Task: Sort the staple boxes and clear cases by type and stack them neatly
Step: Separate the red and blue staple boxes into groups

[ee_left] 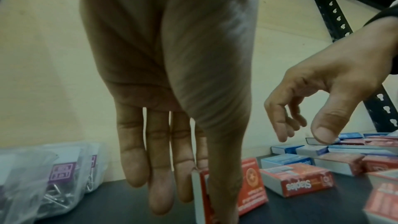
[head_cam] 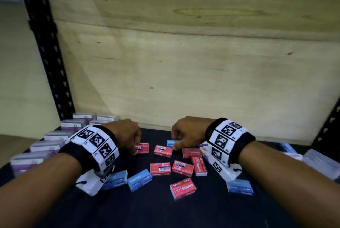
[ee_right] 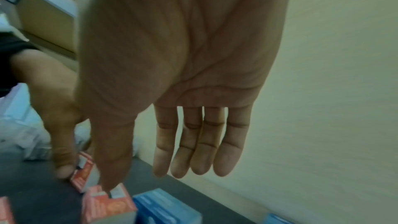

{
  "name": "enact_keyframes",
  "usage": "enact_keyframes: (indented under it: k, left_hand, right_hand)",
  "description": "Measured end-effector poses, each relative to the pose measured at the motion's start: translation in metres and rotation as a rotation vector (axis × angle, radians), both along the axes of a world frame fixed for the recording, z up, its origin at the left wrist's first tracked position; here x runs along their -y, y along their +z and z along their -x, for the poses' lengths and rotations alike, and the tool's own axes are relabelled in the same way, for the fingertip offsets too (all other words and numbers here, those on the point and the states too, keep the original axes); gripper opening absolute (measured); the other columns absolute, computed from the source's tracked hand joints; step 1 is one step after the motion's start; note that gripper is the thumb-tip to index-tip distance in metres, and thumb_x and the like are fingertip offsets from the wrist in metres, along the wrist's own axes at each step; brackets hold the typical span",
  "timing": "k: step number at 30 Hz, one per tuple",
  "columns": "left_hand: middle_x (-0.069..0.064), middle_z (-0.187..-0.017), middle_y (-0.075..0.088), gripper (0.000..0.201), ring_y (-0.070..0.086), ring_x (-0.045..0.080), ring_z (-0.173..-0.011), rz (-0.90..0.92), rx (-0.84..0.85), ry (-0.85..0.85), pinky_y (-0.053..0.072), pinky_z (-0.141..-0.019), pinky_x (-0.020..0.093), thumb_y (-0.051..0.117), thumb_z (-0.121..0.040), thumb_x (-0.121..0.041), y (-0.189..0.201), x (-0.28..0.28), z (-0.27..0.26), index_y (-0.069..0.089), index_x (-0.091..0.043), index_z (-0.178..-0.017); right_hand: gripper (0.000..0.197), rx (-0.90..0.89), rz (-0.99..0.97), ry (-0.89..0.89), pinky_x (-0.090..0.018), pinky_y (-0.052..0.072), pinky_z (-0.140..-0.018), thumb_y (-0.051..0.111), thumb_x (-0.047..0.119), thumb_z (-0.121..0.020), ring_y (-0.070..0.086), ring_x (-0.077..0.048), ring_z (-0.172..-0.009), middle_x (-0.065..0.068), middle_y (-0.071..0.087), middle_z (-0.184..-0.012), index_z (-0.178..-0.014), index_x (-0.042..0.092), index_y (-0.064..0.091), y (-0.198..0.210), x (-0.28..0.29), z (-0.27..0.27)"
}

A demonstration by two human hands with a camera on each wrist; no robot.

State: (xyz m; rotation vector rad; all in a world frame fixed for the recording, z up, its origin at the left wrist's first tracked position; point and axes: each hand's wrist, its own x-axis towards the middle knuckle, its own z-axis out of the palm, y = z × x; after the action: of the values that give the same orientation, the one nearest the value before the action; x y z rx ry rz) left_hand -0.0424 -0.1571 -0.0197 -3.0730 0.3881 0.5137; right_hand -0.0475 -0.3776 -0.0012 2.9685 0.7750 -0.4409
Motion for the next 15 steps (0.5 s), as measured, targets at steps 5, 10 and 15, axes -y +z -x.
enact_keyframes:
  k: [5,10,15]
  left_hand:
    - [-0.011,-0.093,0.064,0.034,0.061,0.010,-0.089,0.061,-0.025,-0.022,0.050,-0.080,0.026,0.083,-0.073,-0.038,-0.004,0.000,-0.004,0.066,-0.027,-0.100]
    - [-0.011,-0.091,0.068,0.026,0.062,0.007,-0.087,0.121,-0.099,-0.043,0.052,-0.084,0.028,0.083,-0.075,-0.031,0.000,-0.003,-0.002,0.069,-0.026,-0.096]
    - [-0.009,-0.089,0.074,0.022,0.066,0.008,-0.081,0.208,-0.201,-0.055,0.054,-0.073,0.021,0.082,-0.077,-0.022,0.005,-0.009,0.003,0.076,-0.026,-0.098]
  right_hand:
    - [0.056,-0.052,0.073,0.040,-0.037,0.053,-0.089,0.078,0.050,-0.077,0.063,-0.021,-0.101,0.002,0.067,-0.114,-0.122,0.019,0.064,-0.006,-0.031,-0.005]
    - [0.046,-0.070,0.111,0.052,-0.031,0.050,-0.070,0.083,0.043,-0.074,0.063,-0.019,-0.085,-0.001,0.070,-0.102,-0.108,0.016,0.067,-0.013,-0.043,-0.013]
    - [0.035,-0.087,0.042,0.015,-0.026,0.050,-0.069,0.081,0.031,-0.078,0.058,-0.010,-0.075,0.005,0.069,-0.096,-0.108,0.018,0.069,-0.011,-0.042,-0.016]
